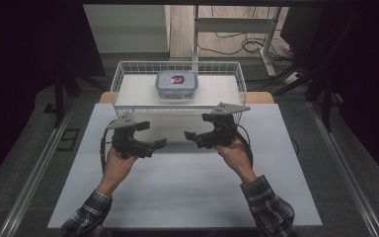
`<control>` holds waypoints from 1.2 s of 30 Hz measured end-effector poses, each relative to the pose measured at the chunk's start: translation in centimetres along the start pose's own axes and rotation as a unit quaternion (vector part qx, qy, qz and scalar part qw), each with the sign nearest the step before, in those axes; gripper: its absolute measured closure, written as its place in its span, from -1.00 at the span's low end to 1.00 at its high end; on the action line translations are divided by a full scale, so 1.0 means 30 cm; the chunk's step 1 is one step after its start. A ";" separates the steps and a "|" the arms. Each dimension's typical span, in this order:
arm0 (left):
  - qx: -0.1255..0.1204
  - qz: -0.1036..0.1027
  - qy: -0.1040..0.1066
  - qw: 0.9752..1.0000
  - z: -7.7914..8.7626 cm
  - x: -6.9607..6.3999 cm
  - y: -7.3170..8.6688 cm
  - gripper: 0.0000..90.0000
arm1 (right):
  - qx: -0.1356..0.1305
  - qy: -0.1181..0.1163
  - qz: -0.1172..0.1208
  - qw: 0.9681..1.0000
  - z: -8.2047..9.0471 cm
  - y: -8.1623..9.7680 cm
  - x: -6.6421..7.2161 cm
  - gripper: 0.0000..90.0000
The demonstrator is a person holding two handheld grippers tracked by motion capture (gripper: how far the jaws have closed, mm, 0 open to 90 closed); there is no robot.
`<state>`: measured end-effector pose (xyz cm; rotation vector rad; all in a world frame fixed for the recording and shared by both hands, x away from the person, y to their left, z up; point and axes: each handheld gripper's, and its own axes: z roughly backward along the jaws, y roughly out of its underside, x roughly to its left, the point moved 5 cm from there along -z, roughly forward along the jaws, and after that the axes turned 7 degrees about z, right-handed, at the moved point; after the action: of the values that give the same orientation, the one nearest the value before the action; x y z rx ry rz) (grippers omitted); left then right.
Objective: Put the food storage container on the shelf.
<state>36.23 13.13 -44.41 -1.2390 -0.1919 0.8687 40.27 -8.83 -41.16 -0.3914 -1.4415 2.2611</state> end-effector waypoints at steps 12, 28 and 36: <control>0.018 0.014 -0.018 1.000 -0.027 0.037 0.127 -0.95 | 0.025 0.009 0.001 1.000 0.000 0.106 -0.001 -0.98; 0.007 -0.011 -0.022 1.000 0.047 -0.024 0.200 -0.95 | 0.035 0.028 0.001 0.999 0.052 0.205 0.059 -1.00; 0.016 -0.036 -0.047 0.998 0.060 -0.050 0.255 -0.95 | 0.036 0.025 0.009 0.999 0.063 0.241 0.104 -1.00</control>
<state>30.59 13.94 -50.05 -1.1555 -0.2959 0.8646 35.24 -11.45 -46.94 -0.4372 -1.3325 2.2927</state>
